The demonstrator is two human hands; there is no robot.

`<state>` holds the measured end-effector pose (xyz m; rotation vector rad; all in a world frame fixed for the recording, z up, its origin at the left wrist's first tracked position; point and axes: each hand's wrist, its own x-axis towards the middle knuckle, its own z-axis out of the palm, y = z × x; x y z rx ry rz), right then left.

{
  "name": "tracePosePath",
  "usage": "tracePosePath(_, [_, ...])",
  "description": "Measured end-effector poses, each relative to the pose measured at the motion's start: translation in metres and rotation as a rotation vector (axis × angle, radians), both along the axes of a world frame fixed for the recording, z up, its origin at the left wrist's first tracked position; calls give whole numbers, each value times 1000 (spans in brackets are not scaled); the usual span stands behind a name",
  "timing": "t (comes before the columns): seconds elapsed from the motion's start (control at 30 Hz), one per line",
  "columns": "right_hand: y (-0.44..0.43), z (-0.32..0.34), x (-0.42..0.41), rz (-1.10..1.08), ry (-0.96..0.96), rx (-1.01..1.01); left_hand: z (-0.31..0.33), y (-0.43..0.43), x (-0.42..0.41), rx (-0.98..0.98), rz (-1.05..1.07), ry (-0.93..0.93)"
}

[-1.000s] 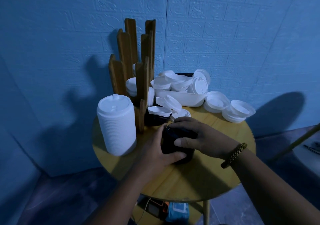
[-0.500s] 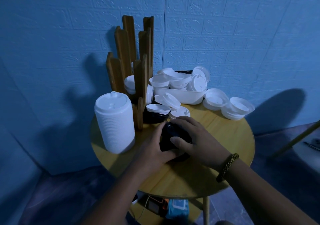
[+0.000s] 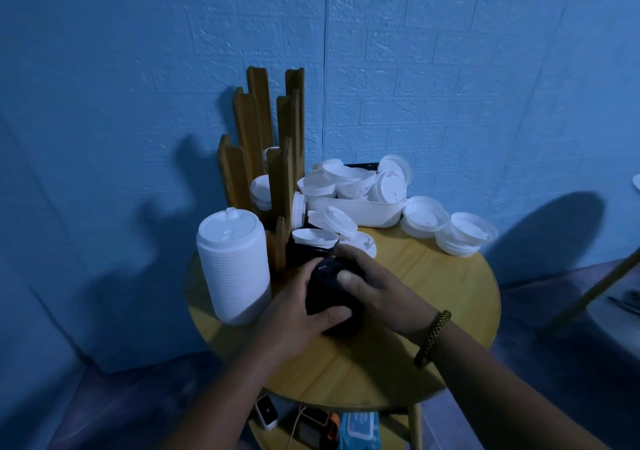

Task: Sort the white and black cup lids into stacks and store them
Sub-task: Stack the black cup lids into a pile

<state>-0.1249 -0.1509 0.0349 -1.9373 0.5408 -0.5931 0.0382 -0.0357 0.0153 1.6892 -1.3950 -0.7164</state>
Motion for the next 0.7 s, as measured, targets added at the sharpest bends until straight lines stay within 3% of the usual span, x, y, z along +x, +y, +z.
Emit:
tracePosePath(0.1, [-12, 11, 3, -123, -90, 164, -3, 3, 1, -21, 33, 25])
tracePosePath(0.27, [-51, 2, 13, -384, 37, -149, -13, 7, 5, -75, 63, 63])
tracePosePath(0.47, [-72, -2, 32, -223, 324, -524, -13, 9, 6, -90, 113, 85])
tracePosePath(0.7, [-71, -6, 53, -175, 295, -817, -15, 8, 6, -110, 115, 90])
